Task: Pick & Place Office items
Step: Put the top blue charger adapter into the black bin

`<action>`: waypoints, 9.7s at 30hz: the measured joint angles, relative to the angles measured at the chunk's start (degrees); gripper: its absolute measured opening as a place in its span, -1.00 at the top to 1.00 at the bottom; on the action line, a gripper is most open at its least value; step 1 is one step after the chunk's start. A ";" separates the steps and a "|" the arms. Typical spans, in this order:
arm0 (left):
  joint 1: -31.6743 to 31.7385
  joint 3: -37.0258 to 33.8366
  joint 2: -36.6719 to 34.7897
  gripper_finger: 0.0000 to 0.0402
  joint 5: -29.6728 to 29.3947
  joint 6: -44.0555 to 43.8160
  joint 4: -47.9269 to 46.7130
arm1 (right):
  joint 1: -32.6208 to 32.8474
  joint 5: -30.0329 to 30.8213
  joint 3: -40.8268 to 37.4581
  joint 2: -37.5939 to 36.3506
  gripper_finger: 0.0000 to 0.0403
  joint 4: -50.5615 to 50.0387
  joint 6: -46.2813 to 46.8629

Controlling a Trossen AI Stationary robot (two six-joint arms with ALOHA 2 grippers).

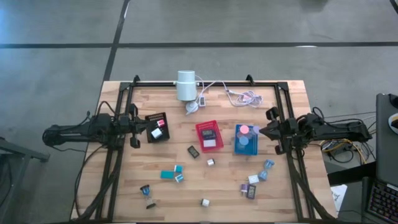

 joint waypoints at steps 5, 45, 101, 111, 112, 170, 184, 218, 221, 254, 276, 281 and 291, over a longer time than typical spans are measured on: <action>0.00 0.00 0.00 0.99 0.00 0.03 0.00 | -0.01 0.01 -2.81 -3.76 0.96 -0.24 -1.30; 0.00 0.00 0.04 0.99 0.25 -4.36 0.02 | -0.01 -0.07 -3.18 -5.75 0.96 -3.26 -2.20; -2.34 34.34 42.14 0.99 3.04 -14.60 -23.61 | -0.01 6.05 -3.16 -5.49 0.96 -8.48 -7.28; -7.31 37.53 59.63 0.72 6.45 -18.85 -28.74 | 0.01 6.03 -3.16 -5.44 0.96 -9.06 -7.28; -7.90 37.51 61.10 0.66 6.49 -19.61 -28.72 | 0.01 6.03 -3.16 -5.44 0.96 -9.06 -7.27; -20.67 44.94 92.70 0.37 11.77 -15.00 -24.25 | 0.01 9.03 -3.16 -5.42 0.96 -8.76 -10.35; -20.65 44.97 86.33 0.51 10.33 -15.61 -25.44 | 0.01 9.01 -3.16 -5.42 0.96 -8.76 -10.39; -15.19 15.06 14.89 0.51 -14.25 -4.47 -4.61 | -0.01 8.98 -3.14 -5.44 0.96 -7.47 -10.33; -14.95 11.33 10.12 0.51 -9.62 -3.71 -3.62 | -0.01 8.98 -3.14 -5.44 0.96 -7.47 -10.33; -14.91 -9.79 -5.99 0.51 -15.65 -5.60 7.39 | 0.01 9.01 -3.14 -5.44 0.96 -4.48 -8.50; -14.87 -9.14 -5.55 0.51 -23.14 -6.16 6.05 | 0.01 9.01 -3.14 -5.44 0.96 -2.21 -10.04; -14.84 -0.08 -2.33 0.51 -26.27 -7.87 3.32 | -0.01 9.01 -3.14 -5.42 0.96 -2.27 -10.33; -13.14 27.50 24.37 0.51 -35.64 -24.42 -32.24 | -0.01 9.01 -3.14 -5.42 0.96 -0.74 -11.88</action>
